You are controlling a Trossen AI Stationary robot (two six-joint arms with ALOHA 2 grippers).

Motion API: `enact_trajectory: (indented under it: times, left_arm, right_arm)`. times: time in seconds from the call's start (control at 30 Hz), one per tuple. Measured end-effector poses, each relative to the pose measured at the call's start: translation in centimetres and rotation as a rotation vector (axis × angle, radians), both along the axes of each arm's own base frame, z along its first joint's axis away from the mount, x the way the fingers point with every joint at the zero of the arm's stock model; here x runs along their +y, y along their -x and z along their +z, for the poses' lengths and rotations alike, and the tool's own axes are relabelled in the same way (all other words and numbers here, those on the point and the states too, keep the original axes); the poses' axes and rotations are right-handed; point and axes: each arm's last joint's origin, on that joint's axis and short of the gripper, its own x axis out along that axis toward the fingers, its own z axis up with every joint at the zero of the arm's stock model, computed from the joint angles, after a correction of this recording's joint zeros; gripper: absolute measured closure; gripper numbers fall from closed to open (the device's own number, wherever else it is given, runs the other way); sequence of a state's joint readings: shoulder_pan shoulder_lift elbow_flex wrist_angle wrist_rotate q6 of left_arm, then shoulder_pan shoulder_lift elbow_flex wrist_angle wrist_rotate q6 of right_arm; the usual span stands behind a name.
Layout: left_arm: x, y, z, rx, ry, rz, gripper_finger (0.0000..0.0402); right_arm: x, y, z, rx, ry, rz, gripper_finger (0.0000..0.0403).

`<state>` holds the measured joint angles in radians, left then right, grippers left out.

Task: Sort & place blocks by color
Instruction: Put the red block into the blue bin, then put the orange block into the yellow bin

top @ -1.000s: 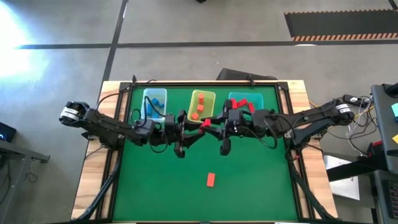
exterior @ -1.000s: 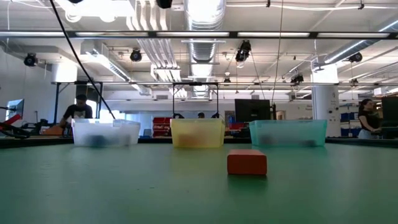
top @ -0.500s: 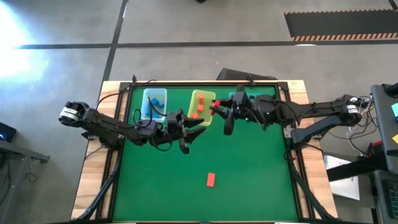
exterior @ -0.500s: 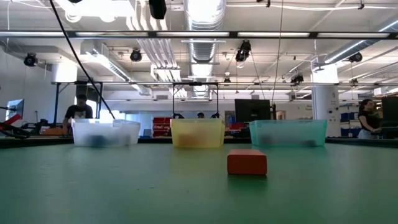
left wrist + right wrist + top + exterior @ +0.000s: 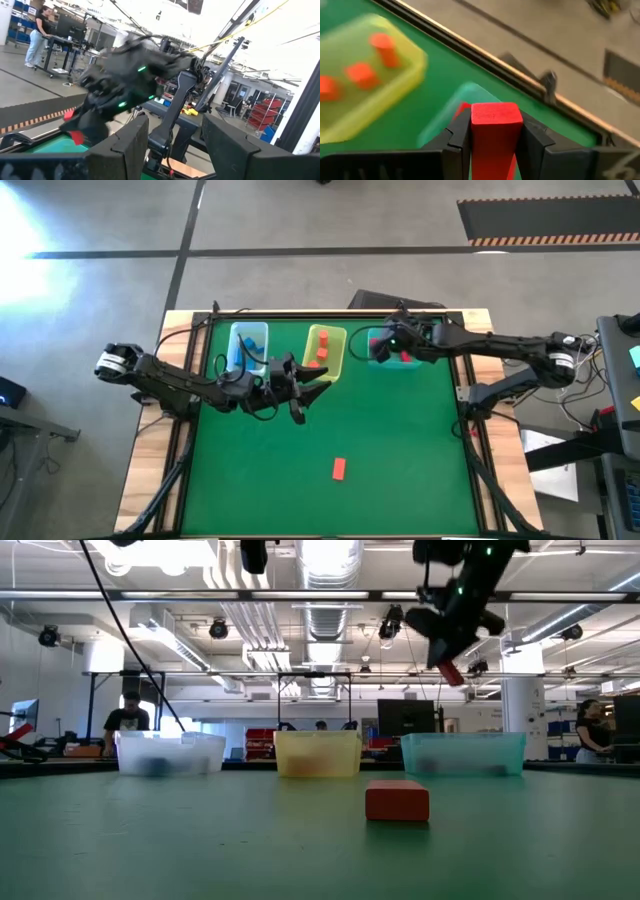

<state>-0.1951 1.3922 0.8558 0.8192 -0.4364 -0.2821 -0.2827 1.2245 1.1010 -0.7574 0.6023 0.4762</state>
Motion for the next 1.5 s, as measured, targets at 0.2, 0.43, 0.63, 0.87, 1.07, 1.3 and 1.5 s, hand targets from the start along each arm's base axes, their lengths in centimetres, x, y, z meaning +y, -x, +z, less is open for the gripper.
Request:
enact_trajectory:
  times: [0.2,0.43,0.63,0.87,1.07,1.3,1.5]
  left_arm:
    - [0.0,0.0,0.0,0.0,0.003,0.011,0.0232]
    - [0.2,0.0,0.0,0.001,0.005,0.023,0.0232]
    - [0.4,0.0,0.0,0.001,0.005,0.028,0.0232]
    - [0.4,0.0,0.0,0.001,0.004,0.031,0.0232]
    - [0.4,0.0,0.0,0.001,0.005,0.03,0.0232]
    - [0.4,0.0,0.0,0.0,0.005,0.03,0.0232]
    - [0.4,-0.1,0.0,0.001,0.006,0.03,0.0232]
  right_arm:
    - [-2.3,1.5,-4.2,0.029,-0.069,-0.129,0.0311]
    - [-2.6,2.5,-6.5,0.033,-0.093,-0.195,0.0311]
    - [-2.7,2.5,-7.6,0.007,-0.071,-0.202,0.0264]
    - [-2.9,2.3,-8.0,0.012,-0.049,-0.226,0.0226]
    - [-2.8,2.3,-8.0,0.005,-0.068,-0.214,0.024]
    - [-2.4,1.6,-7.1,-0.087,-0.224,-0.106,0.0243]
    - [-1.1,0.2,-4.5,-0.213,-0.31,-0.005,0.0256]
